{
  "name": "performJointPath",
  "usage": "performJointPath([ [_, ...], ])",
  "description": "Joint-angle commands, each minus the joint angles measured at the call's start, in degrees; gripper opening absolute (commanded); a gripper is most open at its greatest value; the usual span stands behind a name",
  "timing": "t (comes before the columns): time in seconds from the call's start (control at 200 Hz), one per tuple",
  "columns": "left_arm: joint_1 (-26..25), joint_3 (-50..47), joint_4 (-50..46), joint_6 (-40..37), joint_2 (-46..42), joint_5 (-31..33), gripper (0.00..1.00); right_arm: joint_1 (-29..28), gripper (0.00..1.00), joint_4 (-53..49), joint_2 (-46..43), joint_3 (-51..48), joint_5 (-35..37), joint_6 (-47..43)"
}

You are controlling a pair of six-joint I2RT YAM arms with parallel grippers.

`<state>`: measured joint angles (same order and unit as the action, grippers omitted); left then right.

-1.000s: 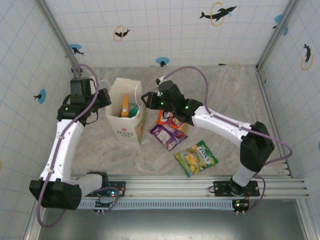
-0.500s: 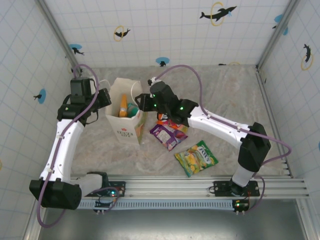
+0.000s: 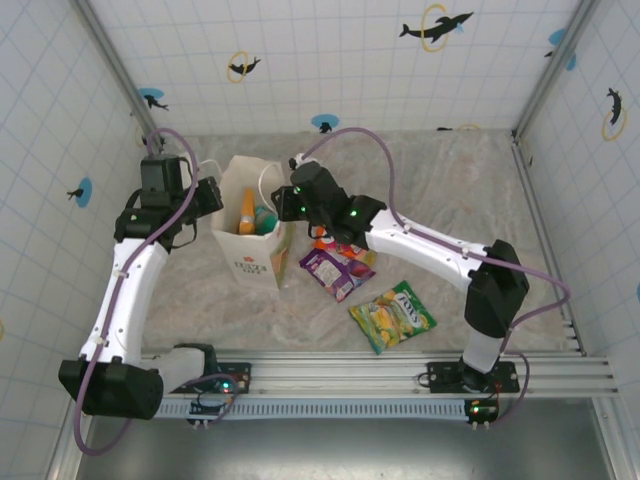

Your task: Place the snacks into the paper bag

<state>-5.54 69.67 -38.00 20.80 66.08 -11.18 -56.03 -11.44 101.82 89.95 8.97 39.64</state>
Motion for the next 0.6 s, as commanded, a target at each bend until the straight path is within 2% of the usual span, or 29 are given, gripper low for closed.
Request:
performJointPath([
  [0.0, -0.1, -0.2, 1.2, -1.5, -1.5, -2.1, 0.0, 0.3, 0.21, 0.6, 1.2, 2.7, 0.6, -0.4],
  [0.235, -0.2, 0.4, 0.1, -0.7, -2.7, -3.1, 0.0, 1.0, 0.03, 0.3, 1.7, 3.9, -0.1, -2.1],
  [0.385, -0.2, 0.4, -0.1, 0.4, -4.0, -3.2, 0.0, 1.8, 0.0, 0.5, 2.7, 5.6, -1.5, -4.1],
  [0.595, -0.1, -2.2, 1.7, 1.6, -5.8, -5.0, 0.0, 3.1, 0.0, -1.6, 8.2, 13.9, -5.6, -7.3],
])
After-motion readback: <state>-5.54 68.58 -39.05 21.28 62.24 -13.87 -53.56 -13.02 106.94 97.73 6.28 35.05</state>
